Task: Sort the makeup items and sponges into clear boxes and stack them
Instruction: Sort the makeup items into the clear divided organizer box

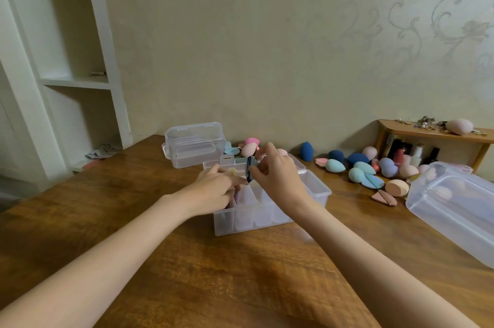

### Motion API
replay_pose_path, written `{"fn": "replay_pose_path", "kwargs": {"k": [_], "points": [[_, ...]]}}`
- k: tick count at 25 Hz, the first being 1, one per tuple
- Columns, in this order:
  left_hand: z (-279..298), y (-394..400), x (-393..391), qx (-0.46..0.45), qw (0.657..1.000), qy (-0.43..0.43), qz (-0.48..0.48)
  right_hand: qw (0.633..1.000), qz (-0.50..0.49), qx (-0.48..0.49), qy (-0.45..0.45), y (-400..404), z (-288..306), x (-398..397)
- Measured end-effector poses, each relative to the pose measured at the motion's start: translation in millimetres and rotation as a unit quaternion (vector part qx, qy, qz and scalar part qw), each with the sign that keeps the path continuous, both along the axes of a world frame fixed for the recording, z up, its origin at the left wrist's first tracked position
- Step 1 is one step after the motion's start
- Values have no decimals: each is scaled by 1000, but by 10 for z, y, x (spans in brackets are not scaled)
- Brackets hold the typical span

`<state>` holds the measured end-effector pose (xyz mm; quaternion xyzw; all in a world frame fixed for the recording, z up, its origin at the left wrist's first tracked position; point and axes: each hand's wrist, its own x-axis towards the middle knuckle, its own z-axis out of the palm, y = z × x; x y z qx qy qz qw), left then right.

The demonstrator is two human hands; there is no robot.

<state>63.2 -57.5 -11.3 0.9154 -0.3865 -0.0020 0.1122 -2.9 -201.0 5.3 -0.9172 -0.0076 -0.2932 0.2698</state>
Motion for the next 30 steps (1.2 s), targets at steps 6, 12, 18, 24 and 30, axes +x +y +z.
{"fn": "replay_pose_path", "kwargs": {"k": [6,12,18,24,30], "points": [[43,82,22,-6,1000,-30,-9,992,34,-106,51,61,-201,16],[153,79,-35,-52,998,19,-14,975,88,-143,145,86,-203,119],[326,78,419,-160,983,84,26,995,20,-21,96,-317,353,686],[246,23,1077,-107,987,117,2,961,11,-125,248,-446,231,2035],[120,61,1387,-66,989,123,-52,903,40,-194,381,-286,-105,3073]]}}
